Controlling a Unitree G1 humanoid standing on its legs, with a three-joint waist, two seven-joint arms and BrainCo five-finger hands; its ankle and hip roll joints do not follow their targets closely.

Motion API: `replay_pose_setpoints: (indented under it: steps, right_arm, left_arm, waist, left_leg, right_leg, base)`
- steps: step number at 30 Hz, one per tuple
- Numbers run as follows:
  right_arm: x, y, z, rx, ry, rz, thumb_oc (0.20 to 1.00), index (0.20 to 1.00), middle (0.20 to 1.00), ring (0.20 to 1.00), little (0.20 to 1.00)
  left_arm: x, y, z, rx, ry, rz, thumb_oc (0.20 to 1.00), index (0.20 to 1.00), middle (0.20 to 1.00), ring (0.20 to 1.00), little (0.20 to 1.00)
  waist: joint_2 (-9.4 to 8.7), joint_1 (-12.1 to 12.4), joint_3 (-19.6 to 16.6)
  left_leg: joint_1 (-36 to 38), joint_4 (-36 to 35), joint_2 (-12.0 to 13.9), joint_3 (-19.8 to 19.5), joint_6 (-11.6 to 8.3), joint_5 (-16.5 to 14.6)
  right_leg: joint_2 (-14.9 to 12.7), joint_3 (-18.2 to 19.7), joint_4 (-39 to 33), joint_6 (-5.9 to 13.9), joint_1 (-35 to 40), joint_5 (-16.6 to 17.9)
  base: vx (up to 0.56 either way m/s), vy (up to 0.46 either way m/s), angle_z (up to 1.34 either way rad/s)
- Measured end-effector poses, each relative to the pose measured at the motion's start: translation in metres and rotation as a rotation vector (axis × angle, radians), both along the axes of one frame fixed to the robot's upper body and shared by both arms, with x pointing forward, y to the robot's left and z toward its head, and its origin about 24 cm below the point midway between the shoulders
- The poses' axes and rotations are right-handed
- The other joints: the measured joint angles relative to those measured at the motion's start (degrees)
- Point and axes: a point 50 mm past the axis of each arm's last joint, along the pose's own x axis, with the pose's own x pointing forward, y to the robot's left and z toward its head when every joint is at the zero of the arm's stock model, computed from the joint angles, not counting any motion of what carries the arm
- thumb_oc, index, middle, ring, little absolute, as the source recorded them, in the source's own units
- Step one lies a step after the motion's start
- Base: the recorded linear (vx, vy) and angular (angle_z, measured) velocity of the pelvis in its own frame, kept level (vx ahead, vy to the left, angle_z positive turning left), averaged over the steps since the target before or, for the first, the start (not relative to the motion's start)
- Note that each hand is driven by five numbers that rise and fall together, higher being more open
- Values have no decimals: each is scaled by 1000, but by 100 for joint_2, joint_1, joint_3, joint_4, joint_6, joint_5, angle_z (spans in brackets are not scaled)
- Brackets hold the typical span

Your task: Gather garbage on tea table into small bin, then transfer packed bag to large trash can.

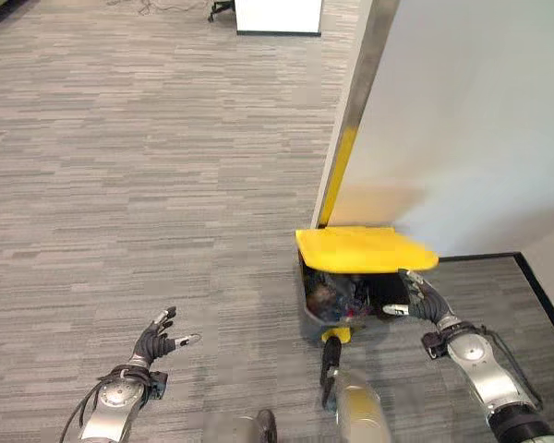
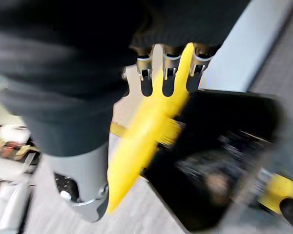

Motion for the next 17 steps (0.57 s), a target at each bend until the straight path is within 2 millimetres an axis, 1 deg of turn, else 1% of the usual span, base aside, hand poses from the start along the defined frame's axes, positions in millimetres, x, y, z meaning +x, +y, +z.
replay_pose_setpoints:
  steps: [2,3,4,5,6,7,8,9,10,12,15,17]
  right_arm:
    - [-10,-4,-8,3,33,-21,1000,1000,1000,1000,1000]
    - [-14,-6,-11,8,44,-34,1000,1000,1000,1000,1000]
    - [-18,-8,-14,11,58,-46,1000,1000,1000,1000,1000]
    - [-23,-9,-18,11,75,-51,1000,1000,1000,1000,1000]
    - [-28,-10,-21,13,89,-58,1000,1000,1000,1000,1000]
    - [-30,-9,-26,20,109,-64,1000,1000,1000,1000,1000]
    - [-31,-11,-30,18,130,-76,1000,1000,1000,1000,1000]
    - [-32,-12,-31,16,132,-80,1000,1000,1000,1000,1000]
    - [-35,-14,-32,13,139,-86,1000,1000,1000,1000,1000]
    - [-47,-20,-40,5,183,-111,1000,1000,1000,1000,1000]
    - [-58,-28,-43,3,204,-145,1000,1000,1000,1000,1000]
    - [-60,-30,-43,-3,212,-148,1000,1000,1000,1000,1000]
  left_arm:
    - [-2,1,-1,1,14,5,1000,1000,1000,1000,1000]
    - [-3,2,-1,1,12,14,1000,1000,1000,1000,1000]
    - [-3,3,0,-4,1,32,1000,1000,1000,1000,1000]
    - [-3,5,1,-2,-3,42,1000,1000,1000,1000,1000]
    - [-4,6,1,4,0,42,1000,1000,1000,1000,1000]
    - [-7,10,1,8,6,57,1000,1000,1000,1000,1000]
    - [-14,9,-5,-9,22,84,1000,1000,1000,1000,1000]
    - [-19,9,-8,-13,39,88,1000,1000,1000,1000,1000]
    - [-23,8,-10,-16,51,92,1000,1000,1000,1000,1000]
    - [-26,5,-14,-30,61,99,1000,1000,1000,1000,1000]
    - [-27,-1,-17,-53,64,99,1000,1000,1000,1000,1000]
    - [-28,-2,-18,-53,69,96,1000,1000,1000,1000,1000]
  waist:
    - [82,26,-22]
    - [84,51,-28]
    - [80,66,-49]
    - [59,118,-84]
    - [-3,163,-129]
    - [-126,173,-230]
    - [-76,175,-294]
    - [-73,175,-381]
    - [-65,139,-438]
    - [-64,130,-641]
    - [-17,110,-749]
    - [14,58,-775]
  left_leg:
    - [-29,-139,57,10,-7,151]
    - [-44,-200,69,21,-38,219]
    - [-50,-300,99,24,-104,295]
    - [-50,-446,124,18,-183,412]
    - [-52,-598,137,7,-268,504]
    - [-66,-773,161,79,-366,603]
    - [-69,-889,299,140,-486,685]
    - [-73,-975,373,169,-540,739]
    - [-102,-1016,432,133,-585,820]
    - [-98,-1227,558,136,-685,972]
    - [-24,-1383,641,73,-752,1108]
    - [-34,-1383,668,-14,-777,1125]
  right_leg:
    - [43,203,73,131,451,-244]
    - [80,335,118,132,666,-360]
    - [200,416,-90,110,926,-481]
    - [307,423,-691,65,1314,-548]
    - [414,432,-1361,19,1647,-571]
    - [515,440,-2159,-186,1960,-526]
    - [669,421,-2559,-196,2025,-244]
    - [775,431,-2783,-329,2058,-97]
    - [857,419,-2940,-383,2116,-3]
    - [1009,392,-3191,-513,2163,133]
    - [1148,303,-3512,-610,2345,304]
    - [1186,256,-3619,-626,2385,335]
  base:
    - [-25,-104,-12]
    - [27,-186,-3]
    - [40,-185,-10]
    - [26,-187,-14]
    - [18,-157,-19]
    - [13,-160,-35]
    - [9,-136,-45]
    - [17,-134,-32]
    - [37,-115,-14]
    - [36,-101,-2]
    - [-4,-79,7]
    - [-21,-77,19]
